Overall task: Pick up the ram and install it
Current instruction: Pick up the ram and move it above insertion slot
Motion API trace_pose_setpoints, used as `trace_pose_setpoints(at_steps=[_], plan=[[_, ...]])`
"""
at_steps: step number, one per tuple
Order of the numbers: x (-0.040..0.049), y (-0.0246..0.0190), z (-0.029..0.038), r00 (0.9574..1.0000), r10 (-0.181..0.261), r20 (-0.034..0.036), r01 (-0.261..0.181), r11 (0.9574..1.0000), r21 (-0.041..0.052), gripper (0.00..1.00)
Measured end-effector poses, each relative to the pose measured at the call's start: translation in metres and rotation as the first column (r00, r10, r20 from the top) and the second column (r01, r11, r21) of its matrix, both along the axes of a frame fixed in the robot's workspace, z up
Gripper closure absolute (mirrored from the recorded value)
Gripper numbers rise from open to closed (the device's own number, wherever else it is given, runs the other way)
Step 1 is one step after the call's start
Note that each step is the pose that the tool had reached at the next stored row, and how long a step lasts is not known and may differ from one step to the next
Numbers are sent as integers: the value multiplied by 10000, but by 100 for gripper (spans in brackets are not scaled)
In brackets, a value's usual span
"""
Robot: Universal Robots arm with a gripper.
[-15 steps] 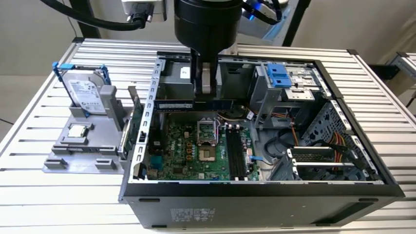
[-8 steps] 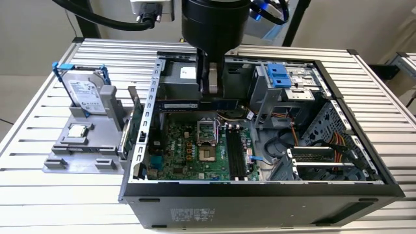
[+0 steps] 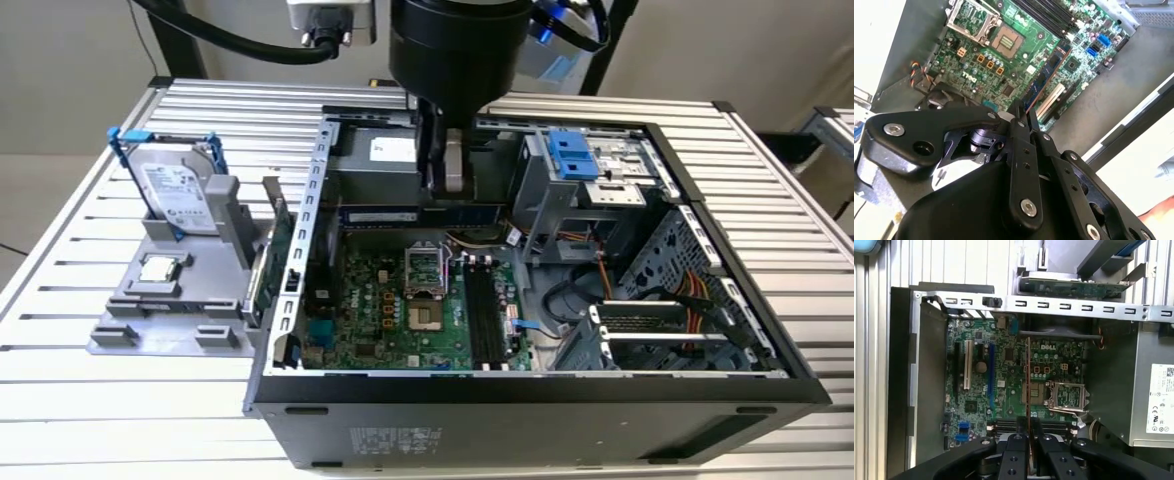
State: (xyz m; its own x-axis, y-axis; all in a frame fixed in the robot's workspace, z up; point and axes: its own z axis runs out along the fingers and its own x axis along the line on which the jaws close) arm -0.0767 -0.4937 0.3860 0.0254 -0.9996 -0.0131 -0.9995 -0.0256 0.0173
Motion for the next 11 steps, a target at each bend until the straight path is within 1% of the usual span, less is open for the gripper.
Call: trace_pose_setpoints(at_steps=[11], plan=[[124,0,1,10000,0,-1,0,10000,-1,100]])
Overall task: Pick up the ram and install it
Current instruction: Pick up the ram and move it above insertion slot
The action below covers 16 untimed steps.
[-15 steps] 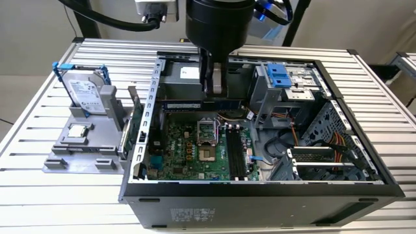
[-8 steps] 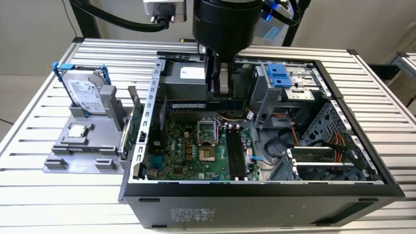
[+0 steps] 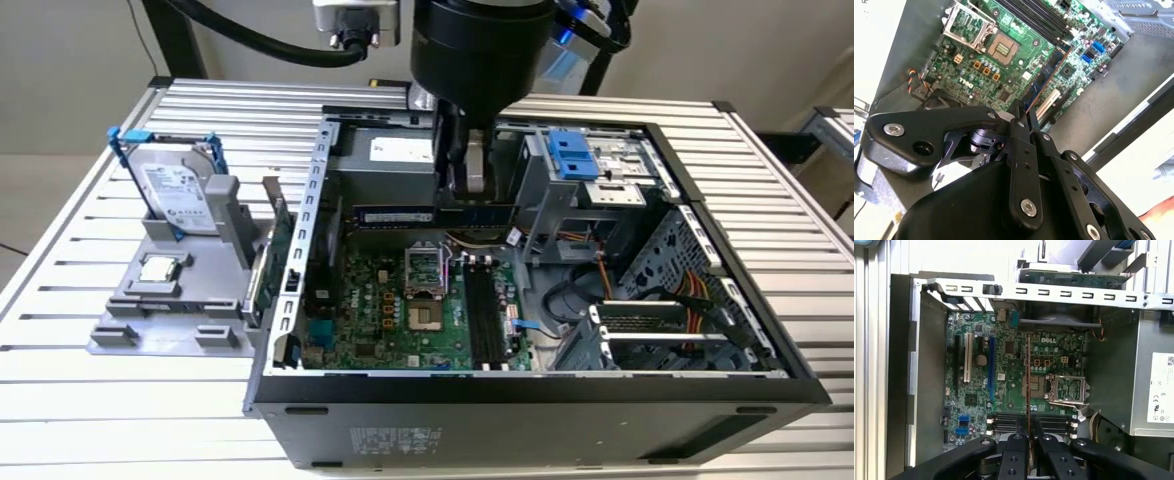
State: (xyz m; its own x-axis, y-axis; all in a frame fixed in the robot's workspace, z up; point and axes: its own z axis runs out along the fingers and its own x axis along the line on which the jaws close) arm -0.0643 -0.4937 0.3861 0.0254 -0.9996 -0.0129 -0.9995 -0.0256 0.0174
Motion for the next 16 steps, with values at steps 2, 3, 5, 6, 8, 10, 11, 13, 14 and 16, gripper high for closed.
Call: trace_pose_setpoints(at_steps=[2,3,5,6,8,10,11,13,14,16], plan=[[22,0,0,10000,0,0,0,10000,0,100],[33,0,0,10000,0,0,0,10000,0,100],[55,0,0,10000,0,0,0,10000,0,100],[66,0,0,10000,0,0,0,10000,0,100],[87,0,0,10000,0,0,0,10000,0,100],[108,0,0,10000,0,0,0,10000,-1,100],[118,0,0,10000,0,0,0,10000,0,100],[138,0,0,10000,0,0,0,10000,1,100],[148,0,0,10000,0,0,0,10000,0,100],[169,0,0,10000,0,0,0,10000,0,100]])
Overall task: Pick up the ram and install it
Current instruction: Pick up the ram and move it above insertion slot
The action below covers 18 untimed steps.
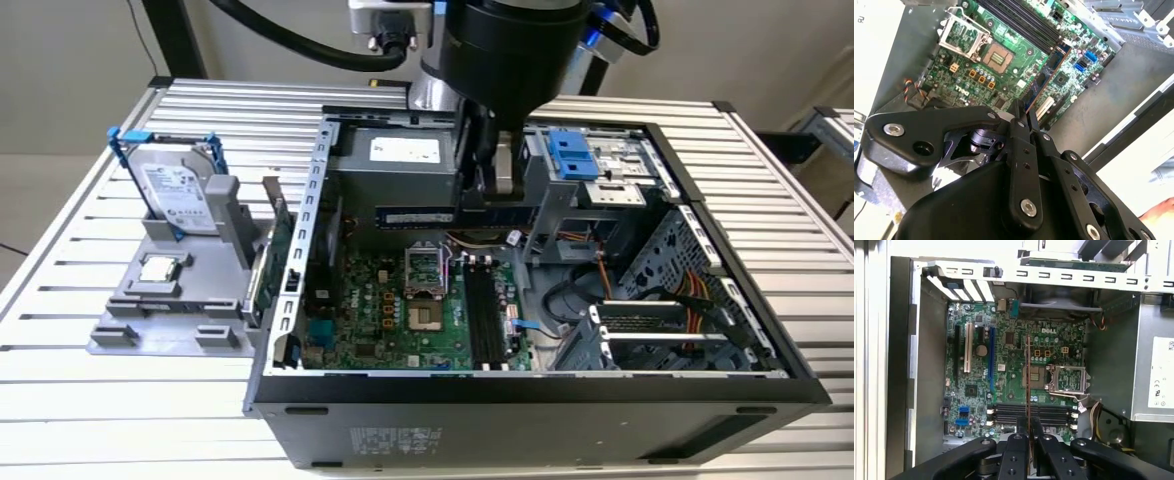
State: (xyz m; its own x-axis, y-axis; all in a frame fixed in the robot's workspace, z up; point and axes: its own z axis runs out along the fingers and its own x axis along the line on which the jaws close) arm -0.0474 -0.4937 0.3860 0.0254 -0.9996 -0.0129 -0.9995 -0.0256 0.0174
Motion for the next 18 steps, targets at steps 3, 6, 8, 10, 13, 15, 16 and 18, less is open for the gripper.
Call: trace_pose_setpoints(at_steps=[3,6,8,10,13,15,16,18], plan=[[28,0,1,10000,0,-1,0,10000,-1,100],[56,0,0,10000,-1,0,1,10000,0,100],[75,0,-1,10000,0,0,0,10000,1,100],[95,0,0,10000,0,0,0,10000,1,100],[132,0,0,10000,-3,-1,3,10000,-1,100],[162,0,0,10000,-7,0,7,10000,0,100],[177,0,-1,10000,-15,0,15,10000,1,100],[211,0,-1,10000,-41,0,41,10000,1,100]])
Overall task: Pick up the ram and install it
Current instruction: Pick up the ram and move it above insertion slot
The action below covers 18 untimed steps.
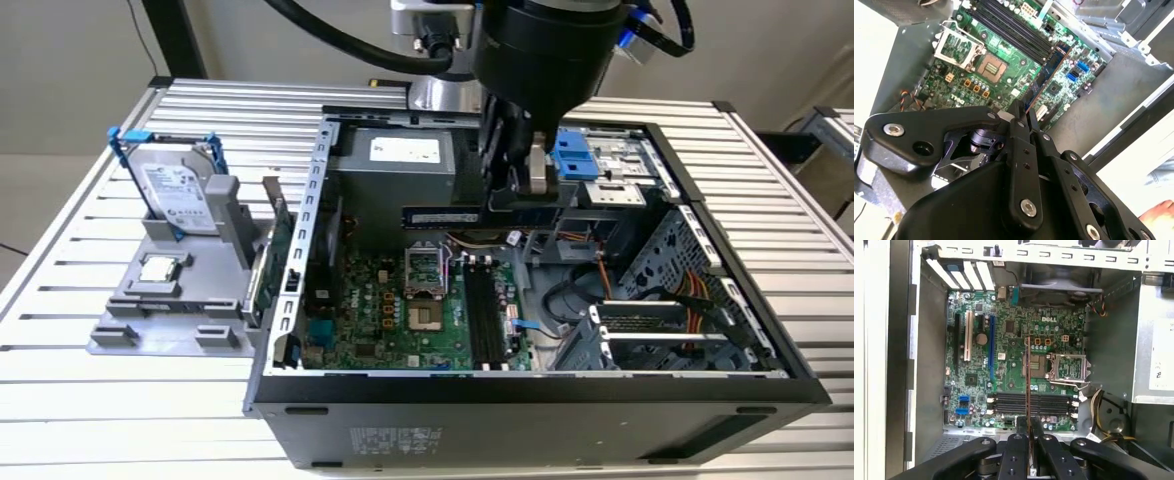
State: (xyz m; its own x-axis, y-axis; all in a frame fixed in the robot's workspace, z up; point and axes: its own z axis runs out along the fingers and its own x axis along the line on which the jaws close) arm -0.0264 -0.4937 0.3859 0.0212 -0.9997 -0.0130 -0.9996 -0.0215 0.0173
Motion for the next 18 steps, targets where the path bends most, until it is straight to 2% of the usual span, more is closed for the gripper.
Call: trace_pose_setpoints(at_steps=[18], plan=[[251,0,-4,9992,-408,-1,408,9992,-1,100]])
